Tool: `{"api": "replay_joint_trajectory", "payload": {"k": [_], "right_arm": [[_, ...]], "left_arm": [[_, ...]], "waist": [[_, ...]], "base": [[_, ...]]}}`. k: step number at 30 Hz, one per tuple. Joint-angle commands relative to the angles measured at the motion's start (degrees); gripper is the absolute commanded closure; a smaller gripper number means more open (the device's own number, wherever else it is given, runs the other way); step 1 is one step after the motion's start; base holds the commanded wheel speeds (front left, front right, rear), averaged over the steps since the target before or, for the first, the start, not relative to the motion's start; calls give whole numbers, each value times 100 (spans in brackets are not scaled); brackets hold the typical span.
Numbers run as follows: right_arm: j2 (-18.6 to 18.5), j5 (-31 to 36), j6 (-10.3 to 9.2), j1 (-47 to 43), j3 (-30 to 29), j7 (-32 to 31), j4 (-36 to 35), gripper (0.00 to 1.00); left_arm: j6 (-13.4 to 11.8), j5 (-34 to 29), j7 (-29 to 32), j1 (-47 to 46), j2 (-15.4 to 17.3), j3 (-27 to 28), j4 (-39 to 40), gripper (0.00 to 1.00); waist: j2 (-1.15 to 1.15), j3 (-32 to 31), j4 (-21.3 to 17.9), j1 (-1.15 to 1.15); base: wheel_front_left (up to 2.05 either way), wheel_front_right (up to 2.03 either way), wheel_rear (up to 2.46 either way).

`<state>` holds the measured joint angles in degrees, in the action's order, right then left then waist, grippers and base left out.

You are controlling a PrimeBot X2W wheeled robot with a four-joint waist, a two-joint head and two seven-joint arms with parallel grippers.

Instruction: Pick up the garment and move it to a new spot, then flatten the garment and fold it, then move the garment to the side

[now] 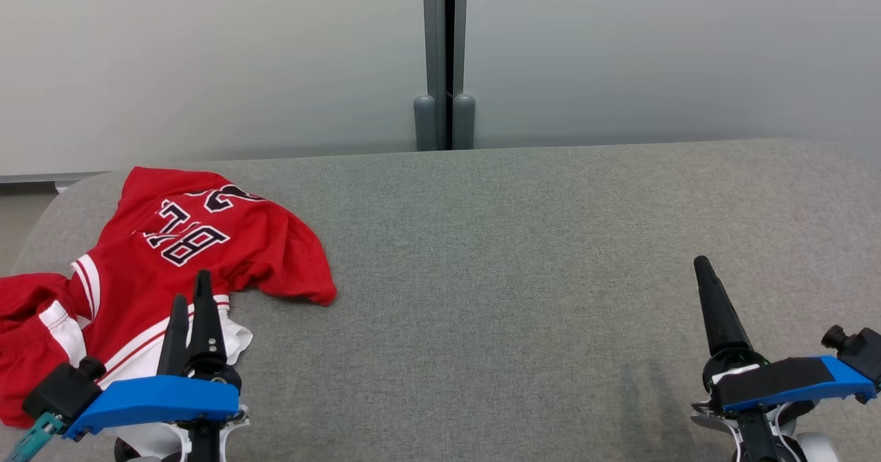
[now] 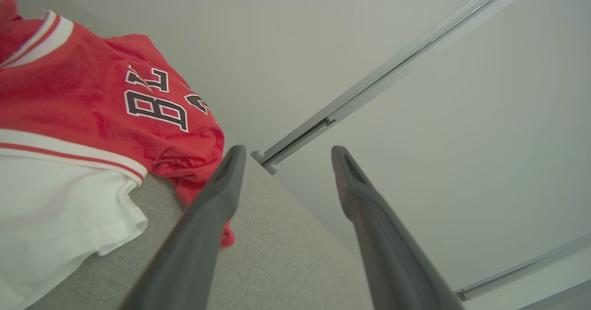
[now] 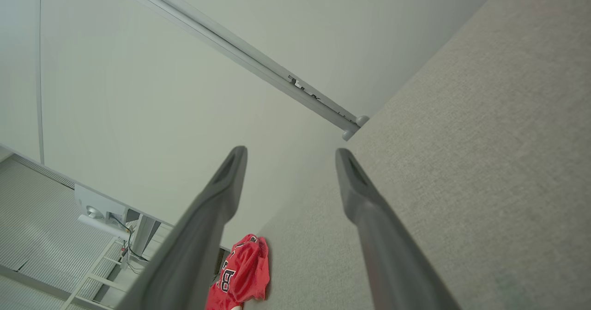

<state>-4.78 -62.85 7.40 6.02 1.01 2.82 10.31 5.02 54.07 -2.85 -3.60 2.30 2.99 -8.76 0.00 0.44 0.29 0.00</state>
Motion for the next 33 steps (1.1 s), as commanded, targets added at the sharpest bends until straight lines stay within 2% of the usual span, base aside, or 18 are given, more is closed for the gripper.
{"api": "replay_joint_trajectory", "payload": {"k": [1, 12, 33], "right_arm": [[-58, 193, 9, 196, 34, 50, -65, 0], [-61, 1348, 10, 280, 153, 261, 46, 0], [-16, 2830, 12, 301, 159, 606, -9, 0]], "left_arm": [[-25, -200, -52, -62, 44, -28, 109, 0], [-158, -1302, -262, -38, 106, -214, 46, 0], [-230, -2585, -605, -53, 87, -338, 29, 0]], "waist": [[0, 0, 0, 0], [0, 3, -20, 0], [0, -2, 14, 0]], "base": [[0, 0, 0], [0, 0, 0], [0, 0, 0]]}}
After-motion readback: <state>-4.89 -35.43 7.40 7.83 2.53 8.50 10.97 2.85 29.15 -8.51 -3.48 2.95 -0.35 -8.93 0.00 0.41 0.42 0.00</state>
